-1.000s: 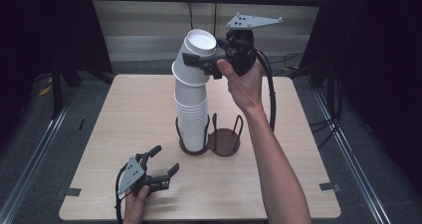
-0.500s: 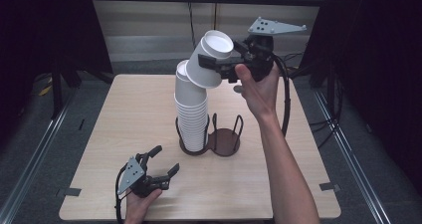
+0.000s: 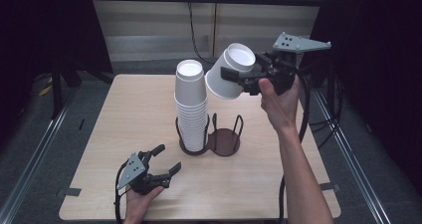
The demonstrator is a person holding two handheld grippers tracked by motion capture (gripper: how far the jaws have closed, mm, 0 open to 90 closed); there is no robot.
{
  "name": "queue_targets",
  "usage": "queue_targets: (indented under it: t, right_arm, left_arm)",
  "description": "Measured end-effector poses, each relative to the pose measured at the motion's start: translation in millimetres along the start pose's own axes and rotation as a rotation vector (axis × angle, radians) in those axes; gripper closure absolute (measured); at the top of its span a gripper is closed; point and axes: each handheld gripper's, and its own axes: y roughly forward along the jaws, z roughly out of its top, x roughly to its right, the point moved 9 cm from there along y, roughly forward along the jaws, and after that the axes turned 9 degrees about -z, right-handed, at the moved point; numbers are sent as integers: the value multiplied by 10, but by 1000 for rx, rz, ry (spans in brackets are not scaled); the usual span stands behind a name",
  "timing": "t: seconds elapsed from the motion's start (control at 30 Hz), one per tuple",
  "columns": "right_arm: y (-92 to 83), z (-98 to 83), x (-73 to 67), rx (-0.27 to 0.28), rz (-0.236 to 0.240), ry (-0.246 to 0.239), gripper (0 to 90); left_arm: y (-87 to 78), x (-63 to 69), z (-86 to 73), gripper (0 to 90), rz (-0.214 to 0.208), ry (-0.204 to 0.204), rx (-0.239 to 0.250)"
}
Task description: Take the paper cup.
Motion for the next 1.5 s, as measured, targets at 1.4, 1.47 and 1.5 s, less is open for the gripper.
queue_targets:
  t: [1.4, 1.47, 1.5]
  right_arm:
    - [68, -1593, -520, -139, 117, 68, 216]
    - [94, -1674, -556, -152, 121, 67, 216]
    - [102, -1700, -561, -154, 120, 65, 216]
  left_arm:
    - [97, 250, 197, 157, -121, 15, -70]
    - [100, 264, 193, 156, -126, 13, -66]
    - [99, 275, 186, 156, -131, 17, -71]
